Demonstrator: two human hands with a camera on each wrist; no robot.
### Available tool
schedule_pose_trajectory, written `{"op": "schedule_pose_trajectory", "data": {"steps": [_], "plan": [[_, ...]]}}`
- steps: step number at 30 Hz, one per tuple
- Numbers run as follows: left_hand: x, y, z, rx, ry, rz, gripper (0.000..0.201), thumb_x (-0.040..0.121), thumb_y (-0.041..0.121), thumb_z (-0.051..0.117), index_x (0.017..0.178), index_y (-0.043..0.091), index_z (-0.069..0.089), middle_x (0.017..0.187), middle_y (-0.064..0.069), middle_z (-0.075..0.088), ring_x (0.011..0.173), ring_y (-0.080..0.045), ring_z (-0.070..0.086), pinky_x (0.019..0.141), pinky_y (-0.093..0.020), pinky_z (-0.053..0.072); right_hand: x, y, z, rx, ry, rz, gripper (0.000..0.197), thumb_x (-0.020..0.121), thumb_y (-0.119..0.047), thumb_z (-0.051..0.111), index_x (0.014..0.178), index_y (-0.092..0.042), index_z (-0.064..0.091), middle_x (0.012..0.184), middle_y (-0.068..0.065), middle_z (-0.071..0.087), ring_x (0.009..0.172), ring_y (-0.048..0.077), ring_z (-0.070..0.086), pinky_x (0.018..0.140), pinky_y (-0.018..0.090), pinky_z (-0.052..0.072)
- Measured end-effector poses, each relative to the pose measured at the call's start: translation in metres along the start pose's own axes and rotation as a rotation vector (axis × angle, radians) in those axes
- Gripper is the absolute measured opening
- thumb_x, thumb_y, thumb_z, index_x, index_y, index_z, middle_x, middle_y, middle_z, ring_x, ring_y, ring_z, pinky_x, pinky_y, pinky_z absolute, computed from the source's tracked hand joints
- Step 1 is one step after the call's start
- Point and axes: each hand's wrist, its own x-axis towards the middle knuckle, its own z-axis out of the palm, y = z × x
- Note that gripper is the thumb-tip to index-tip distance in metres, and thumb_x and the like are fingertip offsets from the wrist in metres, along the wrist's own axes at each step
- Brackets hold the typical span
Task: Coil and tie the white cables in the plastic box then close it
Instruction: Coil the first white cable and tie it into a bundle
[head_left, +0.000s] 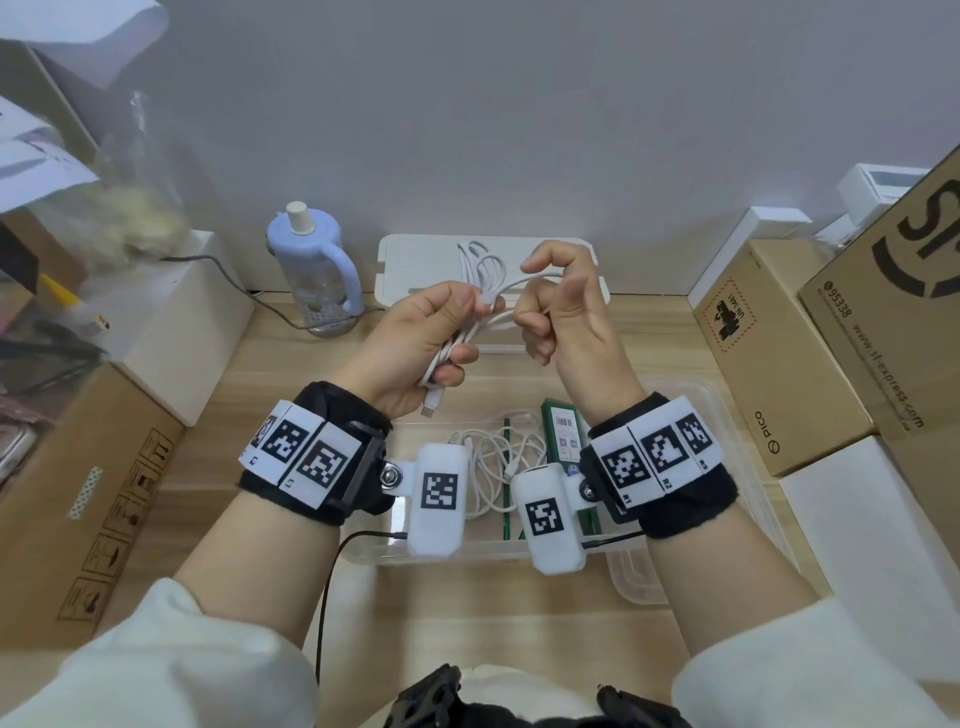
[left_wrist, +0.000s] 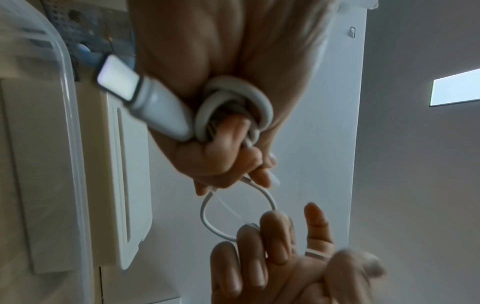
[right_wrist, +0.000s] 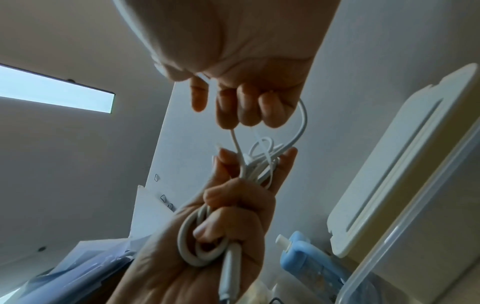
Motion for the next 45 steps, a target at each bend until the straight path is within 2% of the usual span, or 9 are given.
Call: {"op": "schedule_pose_trajectory", "data": {"steps": [4,7,11,16,24,32,36,38,45], "plan": [[-0.0020,0.0006,0.0008,-0.016,-0.042,-0.002,0.027,0.100,0.019,0.028,0.079,0.012,0.044,0.058,0.012,0.063,0.040,0.000,0.037,0.033,-0.008,0.022,0.0028,0.0038,0.0014,0.105,-0.027,0.036,0.055,0.066,-0.078,0.032,0.086,-0.027,0.032,0.058,-0.015,0.036,0.047,0.004,0.024,0.043,0.022,0.020],[-0.0025,0.0008,0.0014,-0.030,-0.063,0.002,0.027,0.100,0.017,0.028,0.079,0.011,0.044,0.060,0.011,0.063,0.040,-0.001,0.038,0.033,-0.008,0.023,0.0027,0.0027,-0.0001,0.096,0.044,0.054,0.031,0.091,-0.050,0.034,0.081,-0.021,0.034,0.061,-0.008,0.038,0.046,0.003,0.027,0.043,0.018,0.023],[-0.0037,-0.0009,0.0029,-0.046,-0.069,0.033,0.026,0.098,0.018,0.030,0.080,0.011,0.047,0.061,0.011,0.059,0.041,-0.002,0.039,0.033,-0.009,0.024,0.0030,0.0059,-0.0030,-0.023,0.087,0.026,0.011,0.089,-0.014,0.044,0.080,-0.019,0.045,0.069,-0.003,0.045,0.052,-0.003,0.044,0.050,0.008,0.035],[-0.0034,-0.0008,0.0079,-0.024,-0.066,0.100,0.027,0.100,0.019,0.029,0.083,0.013,0.049,0.061,0.011,0.055,0.043,-0.002,0.039,0.034,-0.010,0.024,0.0061,0.0020,-0.0003,-0.068,0.135,-0.009,0.012,0.086,-0.012,0.051,0.078,-0.019,0.054,0.059,-0.022,0.056,0.053,-0.005,0.048,0.052,0.007,0.036],[-0.0038,0.0008,0.0089,-0.012,-0.082,0.121,0.026,0.100,0.019,0.030,0.083,0.013,0.049,0.060,0.010,0.052,0.043,-0.002,0.039,0.034,-0.010,0.026,0.0050,-0.0005,0.0007,-0.086,0.164,-0.029,0.013,0.087,-0.010,0.052,0.078,-0.019,0.054,0.056,-0.024,0.056,0.052,-0.006,0.049,0.052,0.006,0.036],[-0.0022,-0.0005,0.0054,-0.072,-0.107,0.136,0.034,0.098,0.021,0.033,0.075,0.017,0.057,0.066,0.005,0.051,0.044,-0.002,0.040,0.034,-0.010,0.027,0.0053,-0.0017,0.0008,-0.092,0.168,-0.020,0.011,0.086,-0.014,0.053,0.077,-0.021,0.055,0.056,-0.023,0.056,0.053,-0.004,0.048,0.054,0.009,0.036],[-0.0023,-0.0001,0.0046,-0.074,-0.114,0.142,0.025,0.086,0.031,0.044,0.072,0.018,0.060,0.072,0.003,0.053,0.045,-0.003,0.040,0.033,-0.011,0.028,0.0046,0.0002,0.0005,-0.061,0.173,0.002,0.011,0.086,-0.017,0.052,0.077,-0.021,0.057,0.057,-0.014,0.049,0.051,0.002,0.037,0.046,0.021,0.031],[-0.0026,0.0004,0.0047,-0.043,-0.106,0.137,0.026,0.094,0.027,0.037,0.078,0.015,0.054,0.071,0.003,0.051,0.045,-0.003,0.040,0.034,-0.011,0.027,0.0042,0.0002,0.0005,-0.061,0.161,0.013,0.011,0.086,-0.017,0.051,0.078,-0.021,0.057,0.062,-0.007,0.048,0.052,0.003,0.036,0.046,0.023,0.031],[-0.0043,0.0008,0.0068,0.011,-0.104,0.101,0.027,0.100,0.018,0.029,0.082,0.012,0.049,0.059,0.010,0.052,0.043,-0.002,0.039,0.034,-0.011,0.026,0.0032,0.0000,-0.0007,-0.083,0.102,0.003,0.016,0.088,-0.006,0.050,0.079,-0.018,0.054,0.060,-0.023,0.059,0.057,-0.006,0.052,0.055,0.007,0.039]]}}
